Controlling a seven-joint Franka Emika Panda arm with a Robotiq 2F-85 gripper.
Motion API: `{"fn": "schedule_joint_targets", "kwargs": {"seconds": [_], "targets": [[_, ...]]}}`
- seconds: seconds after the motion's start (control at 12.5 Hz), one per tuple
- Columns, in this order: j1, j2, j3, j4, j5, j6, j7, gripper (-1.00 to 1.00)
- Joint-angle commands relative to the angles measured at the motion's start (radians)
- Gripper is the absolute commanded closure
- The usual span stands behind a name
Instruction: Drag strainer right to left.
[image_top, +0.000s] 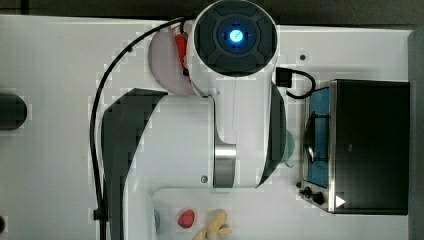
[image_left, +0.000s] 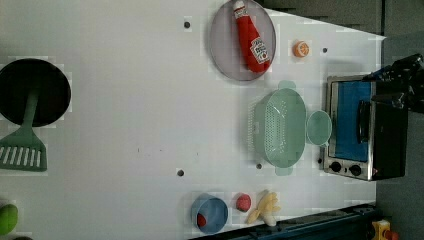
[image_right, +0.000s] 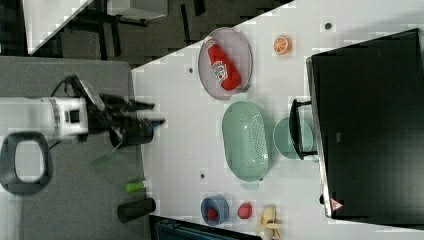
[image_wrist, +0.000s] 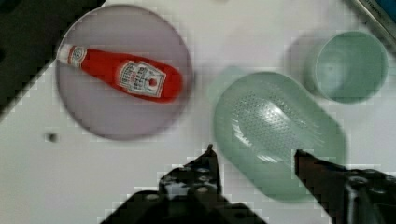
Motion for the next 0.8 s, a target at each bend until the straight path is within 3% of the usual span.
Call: {"fn": "schedule_joint_targets", "kwargs": {"seconds": [0.08, 0.24, 0.8], "targets": [[0.001, -0.559, -0.064, -0.308, -0.046, -0.194, 0.011, -0.60], [0.002, -0.552, -0.061, -0.308, -0.046, -0.173, 0.011, -1.00], [0.004, -0.367, -0.058, -0.370, -0.045, -0.008, 0.042, -1.00]]}}
